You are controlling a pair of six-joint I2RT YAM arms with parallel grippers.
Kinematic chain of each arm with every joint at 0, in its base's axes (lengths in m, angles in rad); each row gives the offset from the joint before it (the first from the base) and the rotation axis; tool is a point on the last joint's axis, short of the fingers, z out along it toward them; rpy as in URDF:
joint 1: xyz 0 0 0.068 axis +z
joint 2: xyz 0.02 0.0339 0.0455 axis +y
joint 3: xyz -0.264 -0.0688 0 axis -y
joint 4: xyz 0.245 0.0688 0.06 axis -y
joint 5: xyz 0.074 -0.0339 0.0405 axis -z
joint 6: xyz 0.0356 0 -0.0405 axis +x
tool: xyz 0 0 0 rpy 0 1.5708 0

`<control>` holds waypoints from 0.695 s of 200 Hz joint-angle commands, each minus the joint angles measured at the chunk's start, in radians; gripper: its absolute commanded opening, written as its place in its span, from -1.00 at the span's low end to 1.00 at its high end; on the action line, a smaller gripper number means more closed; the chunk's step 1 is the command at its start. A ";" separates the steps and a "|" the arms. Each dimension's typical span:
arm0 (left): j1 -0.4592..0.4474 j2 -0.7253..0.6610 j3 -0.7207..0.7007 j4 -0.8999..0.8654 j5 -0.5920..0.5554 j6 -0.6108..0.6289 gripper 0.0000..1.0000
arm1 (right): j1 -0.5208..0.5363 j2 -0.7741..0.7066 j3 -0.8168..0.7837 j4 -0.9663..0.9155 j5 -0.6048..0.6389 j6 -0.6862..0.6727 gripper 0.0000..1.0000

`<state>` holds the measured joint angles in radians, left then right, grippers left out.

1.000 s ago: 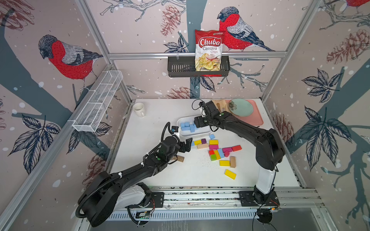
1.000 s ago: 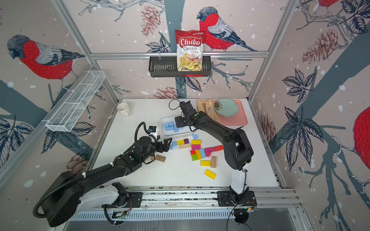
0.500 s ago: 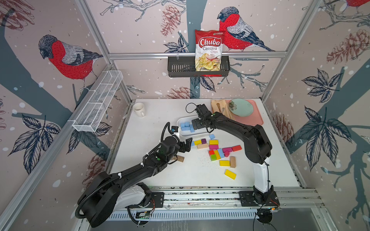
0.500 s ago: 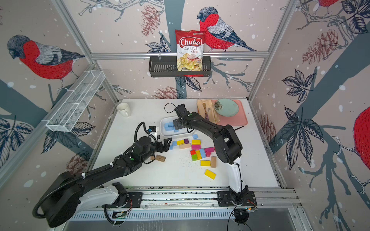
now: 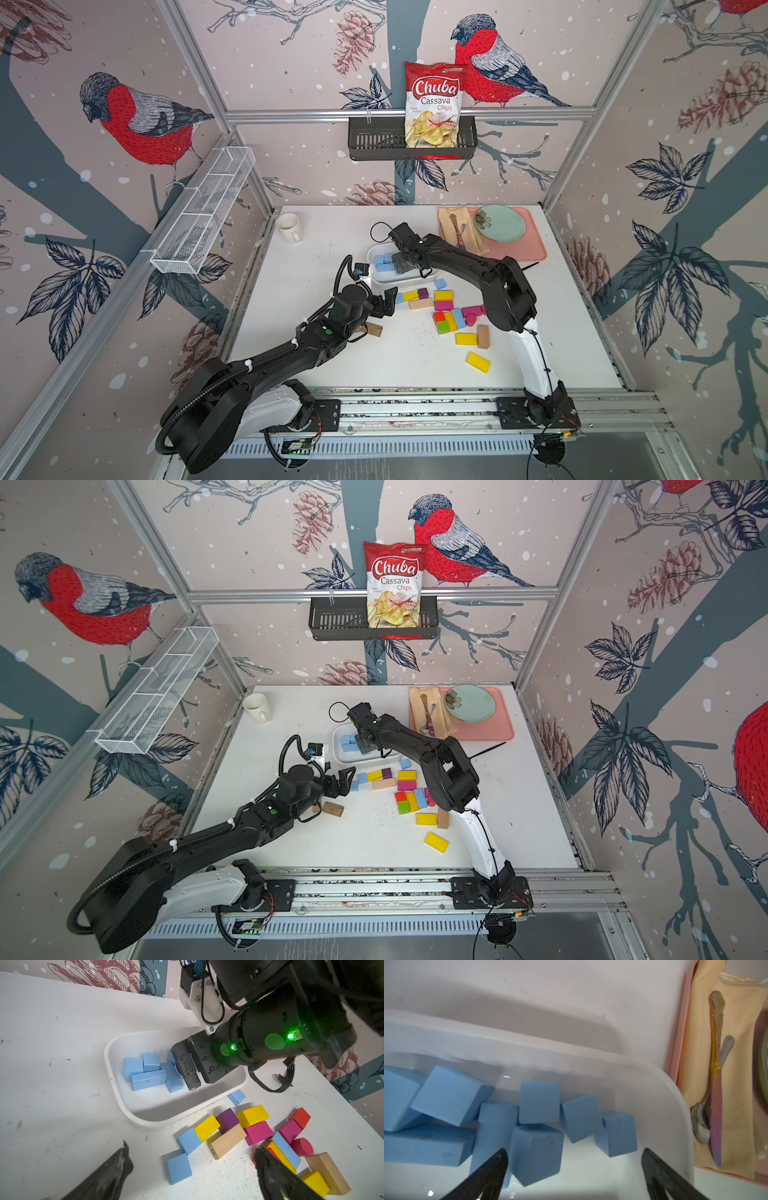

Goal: Pick out the blue building blocks
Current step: Adjust the building block in the storage box.

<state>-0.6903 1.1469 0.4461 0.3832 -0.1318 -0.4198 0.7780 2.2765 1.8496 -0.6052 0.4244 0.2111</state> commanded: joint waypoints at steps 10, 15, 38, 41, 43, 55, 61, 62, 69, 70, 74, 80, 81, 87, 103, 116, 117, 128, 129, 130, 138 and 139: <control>0.000 -0.003 -0.001 0.050 -0.011 -0.002 0.93 | 0.008 0.034 0.035 -0.053 0.095 -0.016 0.99; 0.000 -0.004 -0.001 0.051 -0.011 -0.002 0.93 | 0.008 0.039 0.042 -0.057 0.098 -0.016 0.99; 0.000 -0.004 -0.001 0.050 -0.008 -0.002 0.93 | 0.014 0.047 0.055 -0.060 0.094 -0.015 0.99; 0.000 -0.005 -0.001 0.050 -0.009 -0.002 0.93 | 0.014 0.047 0.055 -0.058 0.093 -0.017 0.99; 0.000 -0.005 -0.001 0.050 -0.008 -0.002 0.93 | 0.016 0.045 0.057 -0.058 0.093 -0.017 0.99; 0.000 -0.005 -0.001 0.049 -0.008 -0.001 0.93 | 0.016 0.038 0.060 -0.052 0.069 -0.016 0.99; -0.001 -0.005 -0.001 0.049 -0.009 -0.002 0.93 | 0.016 0.030 0.058 -0.047 0.054 -0.013 0.99; 0.000 -0.005 -0.001 0.049 -0.010 -0.002 0.93 | 0.016 0.029 0.057 -0.045 0.050 -0.012 0.99; 0.000 -0.006 0.000 0.047 -0.011 0.000 0.93 | 0.015 0.014 0.049 -0.033 0.025 -0.012 0.99; 0.000 -0.006 0.000 0.046 -0.011 0.000 0.93 | 0.015 0.012 0.047 -0.031 0.021 -0.011 0.99; 0.000 -0.008 0.000 0.046 -0.010 0.000 0.93 | 0.014 0.000 0.041 -0.021 0.006 -0.010 0.99; 0.000 -0.007 0.000 0.047 -0.010 0.000 0.93 | 0.010 -0.021 0.026 -0.004 -0.023 -0.006 0.99; 0.000 -0.008 0.000 0.047 -0.010 0.000 0.93 | 0.010 -0.026 0.024 -0.001 -0.028 -0.005 0.99; 0.000 -0.008 0.001 0.047 -0.012 0.000 0.93 | 0.005 -0.048 0.006 0.019 -0.058 0.001 0.99; 0.000 -0.008 0.003 0.044 -0.011 0.002 0.93 | -0.015 -0.129 -0.053 0.076 -0.148 0.025 0.99; 0.000 -0.007 0.004 0.044 -0.013 0.002 0.93 | -0.035 -0.197 -0.114 0.128 -0.214 0.045 0.99; 0.000 -0.007 0.004 0.044 -0.014 0.002 0.93 | -0.036 -0.203 -0.119 0.132 -0.219 0.046 0.99; -0.001 -0.006 0.008 0.042 -0.011 0.002 0.93 | -0.047 -0.260 -0.171 0.170 -0.259 0.057 0.99; 0.000 -0.005 0.008 0.042 -0.011 0.003 0.93 | -0.048 -0.265 -0.176 0.173 -0.262 0.058 0.99; 0.000 -0.005 0.008 0.041 -0.011 0.003 0.93 | -0.049 -0.270 -0.180 0.175 -0.265 0.059 0.99; 0.000 -0.003 0.010 0.040 -0.010 0.004 0.93 | -0.055 -0.306 -0.212 0.191 -0.282 0.063 0.99; 0.000 -0.003 0.011 0.040 -0.010 0.003 0.93 | -0.055 -0.308 -0.216 0.194 -0.284 0.063 0.99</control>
<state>-0.6903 1.1431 0.4473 0.3832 -0.1326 -0.4191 0.7334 2.0537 1.7027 -0.5133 0.2638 0.2390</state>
